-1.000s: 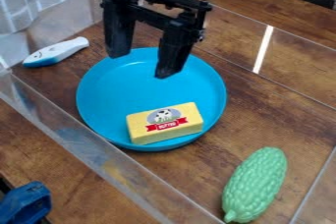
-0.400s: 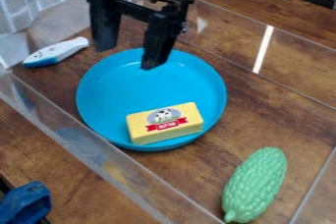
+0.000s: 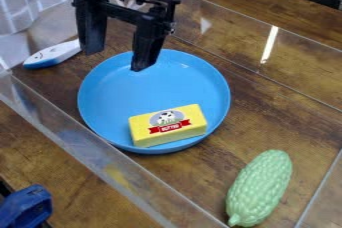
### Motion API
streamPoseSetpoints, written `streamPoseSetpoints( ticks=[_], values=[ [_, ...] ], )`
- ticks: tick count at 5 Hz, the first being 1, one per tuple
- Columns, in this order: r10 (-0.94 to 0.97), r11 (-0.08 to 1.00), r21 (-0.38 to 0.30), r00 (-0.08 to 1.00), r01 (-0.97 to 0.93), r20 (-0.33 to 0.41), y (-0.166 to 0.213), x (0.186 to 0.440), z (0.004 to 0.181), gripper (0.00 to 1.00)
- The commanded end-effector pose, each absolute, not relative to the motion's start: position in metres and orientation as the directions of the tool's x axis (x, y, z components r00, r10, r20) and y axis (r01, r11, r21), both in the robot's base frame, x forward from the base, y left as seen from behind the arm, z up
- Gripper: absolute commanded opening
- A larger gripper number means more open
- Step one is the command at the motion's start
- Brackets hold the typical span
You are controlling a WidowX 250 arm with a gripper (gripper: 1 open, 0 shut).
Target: Put the yellow brick in the blue tray
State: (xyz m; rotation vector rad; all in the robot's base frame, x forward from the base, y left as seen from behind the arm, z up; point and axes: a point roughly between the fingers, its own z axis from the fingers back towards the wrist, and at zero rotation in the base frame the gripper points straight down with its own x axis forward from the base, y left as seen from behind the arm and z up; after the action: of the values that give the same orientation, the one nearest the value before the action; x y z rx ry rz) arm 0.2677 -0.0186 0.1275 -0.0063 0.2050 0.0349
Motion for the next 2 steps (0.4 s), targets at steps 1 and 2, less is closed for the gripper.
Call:
streamPoseSetpoints(
  ticks=[1, 2],
  values=[
    [0.040, 0.999, -0.007, 0.985, -0.042, -0.168, -0.0150, 0.2632, 0.1295, 1.00],
    [0.012, 1.000, -0.011, 0.988, -0.014, -0.155, -0.0156, 0.2605, 0.1263, 1.00]
  ],
)
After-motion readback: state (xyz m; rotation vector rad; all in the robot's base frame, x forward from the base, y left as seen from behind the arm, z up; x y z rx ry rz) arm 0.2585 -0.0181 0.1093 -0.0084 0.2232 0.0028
